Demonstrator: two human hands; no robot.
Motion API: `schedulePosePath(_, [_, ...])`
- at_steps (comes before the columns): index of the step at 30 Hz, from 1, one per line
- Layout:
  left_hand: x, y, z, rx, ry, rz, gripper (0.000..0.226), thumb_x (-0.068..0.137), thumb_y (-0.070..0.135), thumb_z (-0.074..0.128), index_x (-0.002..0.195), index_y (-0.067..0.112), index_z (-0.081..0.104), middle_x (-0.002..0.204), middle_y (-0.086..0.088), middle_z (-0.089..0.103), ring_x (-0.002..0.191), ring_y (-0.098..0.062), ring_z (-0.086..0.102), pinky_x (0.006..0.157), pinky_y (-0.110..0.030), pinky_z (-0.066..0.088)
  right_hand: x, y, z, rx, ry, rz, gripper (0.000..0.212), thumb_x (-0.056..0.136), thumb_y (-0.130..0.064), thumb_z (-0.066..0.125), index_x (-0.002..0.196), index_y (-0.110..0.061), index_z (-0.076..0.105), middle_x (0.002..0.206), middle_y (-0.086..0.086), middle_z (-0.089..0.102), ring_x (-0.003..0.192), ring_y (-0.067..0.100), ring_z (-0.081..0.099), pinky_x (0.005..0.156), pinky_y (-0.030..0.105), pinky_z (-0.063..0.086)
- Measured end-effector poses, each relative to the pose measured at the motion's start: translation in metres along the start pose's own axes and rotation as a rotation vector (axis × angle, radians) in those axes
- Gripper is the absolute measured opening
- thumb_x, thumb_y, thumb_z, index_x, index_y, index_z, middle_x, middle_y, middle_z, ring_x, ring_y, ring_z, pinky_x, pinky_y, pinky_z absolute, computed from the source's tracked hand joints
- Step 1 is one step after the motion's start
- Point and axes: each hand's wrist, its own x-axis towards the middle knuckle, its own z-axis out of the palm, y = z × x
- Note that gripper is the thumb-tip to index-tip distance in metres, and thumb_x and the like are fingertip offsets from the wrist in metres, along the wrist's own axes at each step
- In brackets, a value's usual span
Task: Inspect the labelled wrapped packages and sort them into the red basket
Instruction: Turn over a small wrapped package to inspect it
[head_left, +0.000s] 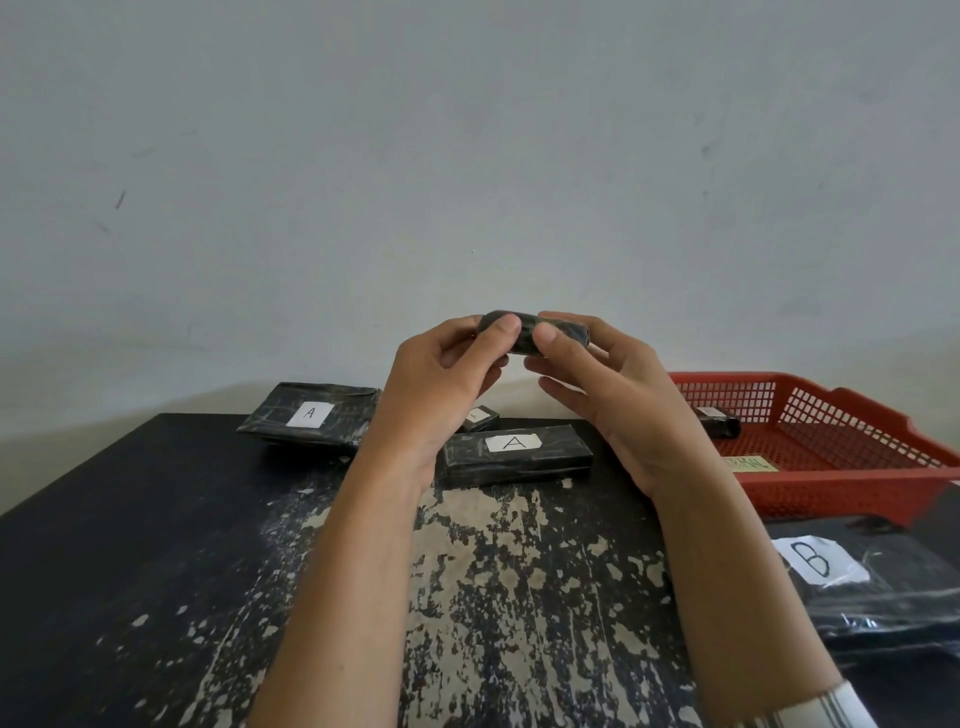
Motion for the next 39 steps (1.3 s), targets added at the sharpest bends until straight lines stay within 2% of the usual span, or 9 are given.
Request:
schedulePosePath(4, [0.0, 0.0, -0.001, 0.0, -0.042, 0.014, 0.028, 0.091, 0.035, 0.074, 0.113, 0.017, 0.077, 0.099, 0.005, 0.081, 0.103, -0.009, 0.074, 0.1, -0.028, 0.057, 0.001, 0.001, -0.002, 0.012, 0.034, -0.01, 0.032, 0.091, -0.033, 0.076, 0.118, -0.016, 0.075, 0.112, 0.004, 0.08, 0.115, 0.016, 0.073, 0.106, 0.035, 0.056])
schedulePosePath(10, [0.0, -0.004, -0.003, 0.007, -0.084, 0.025, 0.069, 0.064, 0.063, 0.087, 0.117, 0.02, 0.075, 0.107, 0.004, 0.08, 0.11, -0.012, 0.073, 0.103, -0.033, 0.055, 0.001, 0.0, -0.002, -0.051, 0.064, -0.043, 0.045, 0.077, -0.046, 0.082, 0.113, -0.018, 0.077, 0.109, 0.004, 0.08, 0.112, 0.018, 0.074, 0.109, 0.042, 0.053])
schedulePosePath(12, [0.0, -0.004, -0.003, -0.02, -0.068, 0.029, 0.064, 0.065, 0.056, 0.084, 0.115, 0.017, 0.075, 0.108, 0.002, 0.08, 0.111, -0.013, 0.073, 0.106, -0.037, 0.054, 0.001, 0.001, -0.002, -0.063, 0.057, -0.048, 0.047, 0.077, -0.046, 0.082, 0.114, -0.018, 0.076, 0.11, 0.003, 0.08, 0.112, 0.017, 0.073, 0.11, 0.043, 0.053])
schedulePosePath(16, [-0.001, -0.002, 0.0, -0.013, -0.026, 0.039, 0.024, 0.087, 0.034, 0.077, 0.105, 0.018, 0.078, 0.102, 0.002, 0.08, 0.108, -0.011, 0.073, 0.105, -0.034, 0.055, 0.001, 0.001, -0.003, -0.052, 0.022, -0.046, 0.062, 0.071, -0.051, 0.079, 0.123, -0.017, 0.072, 0.115, 0.003, 0.079, 0.115, 0.014, 0.072, 0.107, 0.039, 0.055])
schedulePosePath(20, [0.0, -0.002, -0.001, -0.01, -0.008, 0.036, 0.018, 0.093, 0.03, 0.072, 0.104, 0.018, 0.078, 0.101, 0.003, 0.081, 0.106, -0.008, 0.073, 0.102, -0.031, 0.056, 0.0, 0.0, -0.004, 0.045, -0.004, -0.018, 0.07, 0.067, -0.053, 0.077, 0.126, -0.017, 0.07, 0.116, 0.003, 0.079, 0.117, 0.013, 0.072, 0.106, 0.036, 0.055])
schedulePosePath(23, [-0.001, 0.0, -0.002, -0.04, -0.037, 0.016, 0.022, 0.089, 0.033, 0.074, 0.105, 0.017, 0.078, 0.101, 0.002, 0.081, 0.108, -0.009, 0.073, 0.103, -0.031, 0.056, 0.0, 0.0, -0.006, 0.065, 0.019, -0.029, 0.063, 0.071, -0.046, 0.077, 0.124, -0.014, 0.071, 0.115, 0.004, 0.079, 0.117, 0.013, 0.072, 0.108, 0.036, 0.055])
schedulePosePath(29, [0.0, -0.004, -0.008, 0.019, -0.086, -0.02, 0.067, 0.061, 0.06, 0.089, 0.116, 0.023, 0.076, 0.112, 0.004, 0.078, 0.108, -0.011, 0.073, 0.105, -0.038, 0.055, 0.001, -0.001, -0.009, 0.008, 0.052, -0.044, 0.039, 0.083, -0.031, 0.08, 0.119, -0.016, 0.074, 0.106, 0.001, 0.081, 0.112, 0.013, 0.074, 0.11, 0.037, 0.053])
schedulePosePath(36, [0.005, -0.01, -0.01, 0.044, -0.107, 0.003, 0.069, 0.056, 0.058, 0.085, 0.116, 0.025, 0.076, 0.118, 0.0, 0.076, 0.121, -0.014, 0.067, 0.115, -0.042, 0.046, 0.001, -0.001, -0.008, -0.05, 0.04, -0.064, 0.051, 0.077, -0.04, 0.082, 0.123, -0.022, 0.071, 0.11, 0.0, 0.08, 0.113, 0.014, 0.073, 0.112, 0.044, 0.051])
schedulePosePath(39, [0.006, -0.01, -0.01, -0.056, -0.13, -0.02, 0.061, 0.067, 0.042, 0.091, 0.12, 0.018, 0.073, 0.121, -0.005, 0.076, 0.124, -0.018, 0.066, 0.11, -0.033, 0.047, 0.001, 0.0, -0.008, 0.008, 0.018, -0.062, 0.075, 0.065, -0.048, 0.084, 0.132, -0.022, 0.065, 0.113, -0.001, 0.08, 0.114, 0.015, 0.073, 0.11, 0.043, 0.053])
